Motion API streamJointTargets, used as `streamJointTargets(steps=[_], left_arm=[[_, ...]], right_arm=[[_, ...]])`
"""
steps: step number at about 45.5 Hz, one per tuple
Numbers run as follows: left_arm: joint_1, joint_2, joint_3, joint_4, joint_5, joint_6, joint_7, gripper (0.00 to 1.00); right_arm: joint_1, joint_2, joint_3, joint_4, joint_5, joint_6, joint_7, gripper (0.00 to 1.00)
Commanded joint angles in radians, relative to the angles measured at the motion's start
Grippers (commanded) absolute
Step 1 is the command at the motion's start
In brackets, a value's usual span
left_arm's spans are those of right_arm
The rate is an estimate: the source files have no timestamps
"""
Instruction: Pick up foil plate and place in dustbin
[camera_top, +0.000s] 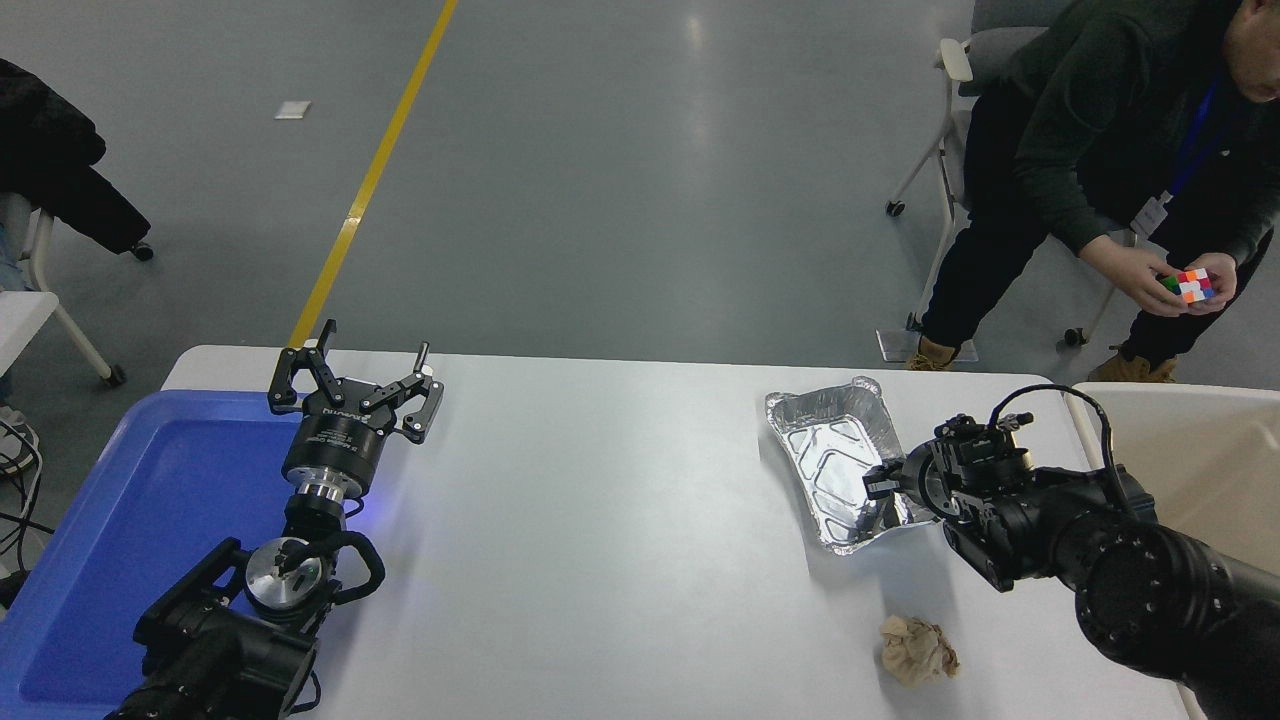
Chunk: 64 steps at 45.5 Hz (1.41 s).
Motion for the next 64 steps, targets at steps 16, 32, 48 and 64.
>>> streamJointTargets(steps=[16,32,48,64], left_arm=[[0.0,0.0,0.0,0.0,-0.001,0.0,0.0,0.99],[0.0,0.0,0.0,0.0,0.001,-0.002,0.0,0.99],[0.0,0.0,0.0,0.0,0.001,-0.002,0.0,0.99],[0.002,0.0,0.0,0.0,0.001,-0.002,0.002,0.99]], right_arm=[[0.153,0.0,0.041,0.139,0.019,0.083,0.011,0.0],[0.596,-0.319,0.074,0.773,0.033,0.214,-0.006,0.0],[1.098,-0.555,-0.029,1.106,0.035,0.425,-0.058,0.0],[1.483,-0.655,-0.153,1.239,0.056,0.611,-0.098,0.0]])
